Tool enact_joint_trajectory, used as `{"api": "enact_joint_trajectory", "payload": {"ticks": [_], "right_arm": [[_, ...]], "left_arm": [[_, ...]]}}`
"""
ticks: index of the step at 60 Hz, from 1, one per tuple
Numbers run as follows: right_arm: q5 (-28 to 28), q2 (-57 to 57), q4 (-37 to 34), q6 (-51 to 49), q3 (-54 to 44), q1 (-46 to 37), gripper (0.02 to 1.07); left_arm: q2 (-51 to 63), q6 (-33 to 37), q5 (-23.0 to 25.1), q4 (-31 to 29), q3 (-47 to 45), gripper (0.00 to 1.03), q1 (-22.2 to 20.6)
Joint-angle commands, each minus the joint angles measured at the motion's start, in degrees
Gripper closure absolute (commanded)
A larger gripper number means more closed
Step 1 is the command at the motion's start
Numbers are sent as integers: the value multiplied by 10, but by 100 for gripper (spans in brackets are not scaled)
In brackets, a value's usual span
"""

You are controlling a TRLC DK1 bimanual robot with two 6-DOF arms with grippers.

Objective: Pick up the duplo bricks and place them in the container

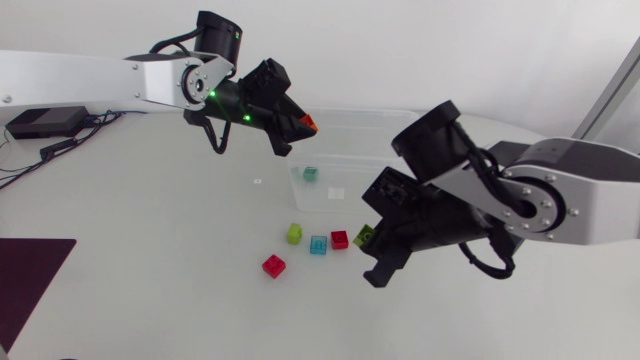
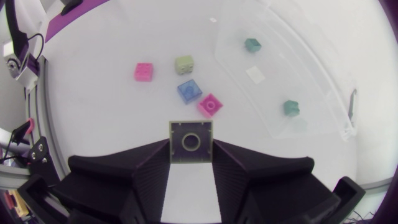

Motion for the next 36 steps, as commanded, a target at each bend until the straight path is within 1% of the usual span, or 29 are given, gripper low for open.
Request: {"api": "enact_joint_trajectory", "payload": {"ticks": [1, 3, 4, 12, 18, 26, 36], "right_arm": [[3, -14, -11, -19, 20, -22, 78], [2, -17, -12, -20, 24, -30, 78], [2, -19, -12, -23, 28, -35, 78], [-4, -22, -4, -31, 55, -79, 78], [-8, -22, 19, -36, 61, -111, 78], [-20, -18, 37, -36, 79, -143, 78], [-20, -11, 60, -33, 96, -163, 78]], "left_arm": [[31, -14, -9, 3, 40, 10, -7], [34, -15, -15, 3, 42, 5, -8], [34, -17, -17, 3, 44, 4, -9], [17, -30, -18, -3, 35, 4, -8], [-15, -27, -18, -28, 15, 4, -1], [-68, -24, -18, -43, -32, 4, 15], [-138, -6, -18, -69, -98, 4, 31]]}}
